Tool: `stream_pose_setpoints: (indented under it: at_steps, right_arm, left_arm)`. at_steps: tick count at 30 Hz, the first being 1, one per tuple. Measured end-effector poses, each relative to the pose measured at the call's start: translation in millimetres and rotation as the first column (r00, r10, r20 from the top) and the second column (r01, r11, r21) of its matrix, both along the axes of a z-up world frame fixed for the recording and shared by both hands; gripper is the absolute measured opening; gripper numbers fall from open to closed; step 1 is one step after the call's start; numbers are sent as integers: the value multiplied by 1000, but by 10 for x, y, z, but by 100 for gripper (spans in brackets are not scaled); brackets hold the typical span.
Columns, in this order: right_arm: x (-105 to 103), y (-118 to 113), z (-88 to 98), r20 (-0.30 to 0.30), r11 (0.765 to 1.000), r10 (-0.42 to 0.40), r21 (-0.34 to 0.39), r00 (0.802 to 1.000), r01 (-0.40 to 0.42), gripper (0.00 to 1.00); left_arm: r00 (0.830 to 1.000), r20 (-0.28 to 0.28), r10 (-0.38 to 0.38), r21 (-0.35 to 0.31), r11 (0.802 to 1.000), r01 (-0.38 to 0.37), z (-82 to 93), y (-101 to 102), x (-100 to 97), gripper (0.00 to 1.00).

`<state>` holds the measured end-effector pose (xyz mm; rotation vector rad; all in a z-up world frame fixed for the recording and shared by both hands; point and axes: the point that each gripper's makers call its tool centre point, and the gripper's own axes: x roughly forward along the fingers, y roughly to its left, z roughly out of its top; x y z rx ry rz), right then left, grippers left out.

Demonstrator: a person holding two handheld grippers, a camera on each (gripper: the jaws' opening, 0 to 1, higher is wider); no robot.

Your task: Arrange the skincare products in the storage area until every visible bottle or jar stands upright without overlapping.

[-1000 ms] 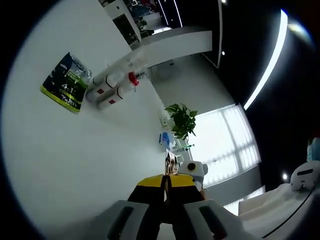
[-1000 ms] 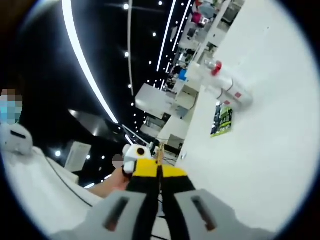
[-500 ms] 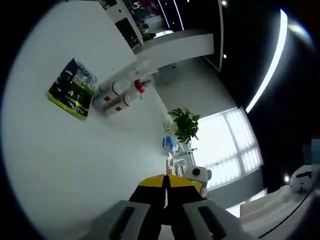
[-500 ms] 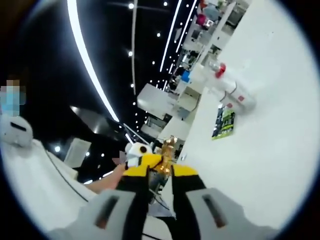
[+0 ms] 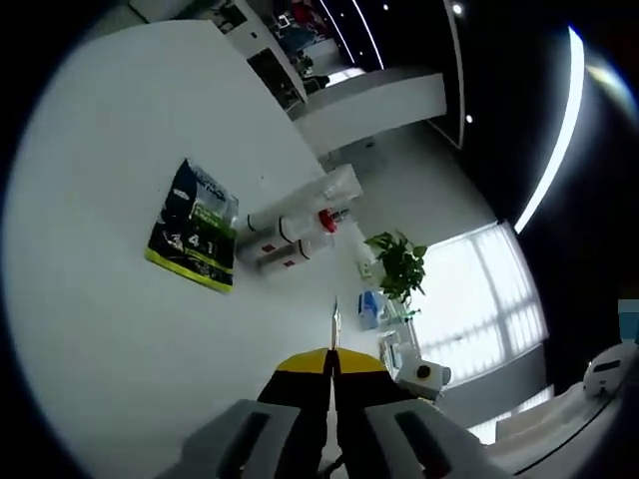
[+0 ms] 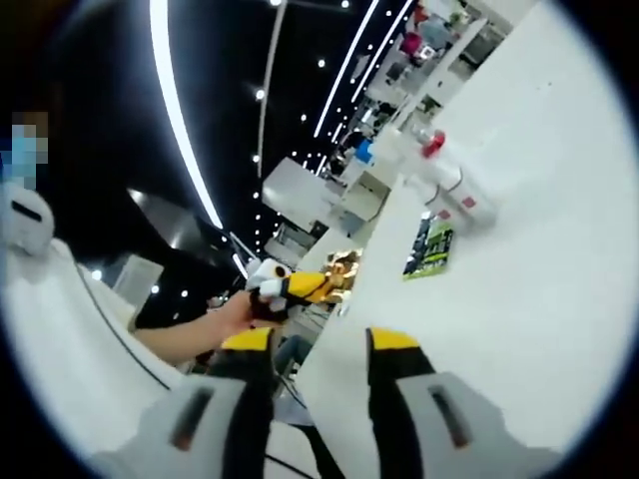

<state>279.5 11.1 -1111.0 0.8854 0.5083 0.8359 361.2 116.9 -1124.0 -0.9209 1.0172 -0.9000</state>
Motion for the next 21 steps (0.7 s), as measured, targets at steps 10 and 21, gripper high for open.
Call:
stream_pose_setpoints:
  at_steps: [10, 21]
  right_arm:
    - [24, -124, -149, -47, 1000, -18, -18, 999, 18, 35]
    - [129, -165, -201, -81, 1000, -27, -11, 996, 26, 34]
  left_arm:
    - [996, -12, 94, 61, 994, -93, -215, 379, 553, 0]
    - [989, -33, 144, 125, 982, -139, -436, 632, 1087, 0]
